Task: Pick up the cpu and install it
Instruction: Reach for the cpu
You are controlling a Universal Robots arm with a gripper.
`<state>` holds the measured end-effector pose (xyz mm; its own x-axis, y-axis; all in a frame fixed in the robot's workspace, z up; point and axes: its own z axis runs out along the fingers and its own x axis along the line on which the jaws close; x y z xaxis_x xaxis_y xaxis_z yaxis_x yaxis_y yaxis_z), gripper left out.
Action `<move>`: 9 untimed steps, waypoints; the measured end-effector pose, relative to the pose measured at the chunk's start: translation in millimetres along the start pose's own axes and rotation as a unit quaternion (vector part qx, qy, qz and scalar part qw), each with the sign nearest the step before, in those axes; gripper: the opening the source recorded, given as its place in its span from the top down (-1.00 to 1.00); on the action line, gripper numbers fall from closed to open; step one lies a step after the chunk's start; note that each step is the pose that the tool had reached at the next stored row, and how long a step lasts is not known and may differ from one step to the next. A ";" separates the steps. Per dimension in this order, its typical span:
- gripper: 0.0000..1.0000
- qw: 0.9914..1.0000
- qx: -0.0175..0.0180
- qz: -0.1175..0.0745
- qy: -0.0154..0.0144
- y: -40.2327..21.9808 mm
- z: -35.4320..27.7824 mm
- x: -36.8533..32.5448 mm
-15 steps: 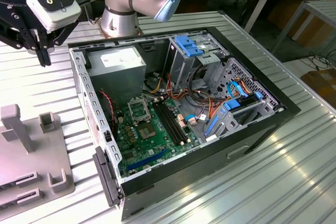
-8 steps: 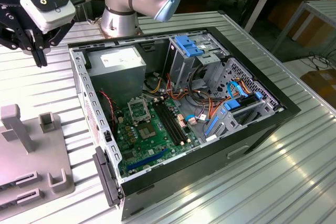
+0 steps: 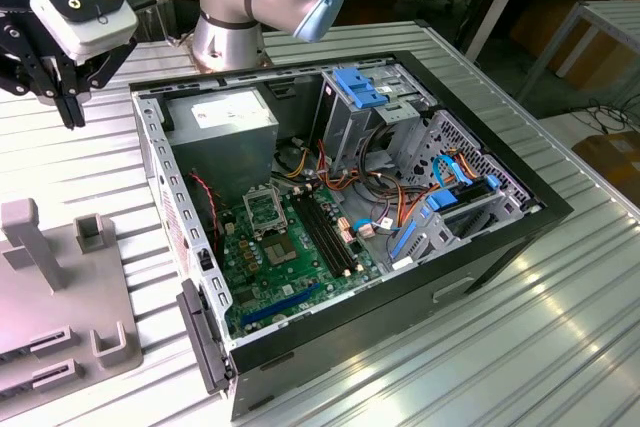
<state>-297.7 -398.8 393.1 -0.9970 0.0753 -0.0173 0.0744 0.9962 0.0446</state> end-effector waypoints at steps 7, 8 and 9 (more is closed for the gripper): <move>0.70 1.000 0.000 0.000 0.000 -0.3 -0.1 4.5; 0.70 1.000 0.000 0.000 0.000 -0.4 -0.1 4.8; 0.70 1.000 0.000 0.000 0.000 -0.4 -0.1 5.2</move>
<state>-302.9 -398.9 393.1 -0.9970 0.0751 -0.0168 0.0743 0.9962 0.0446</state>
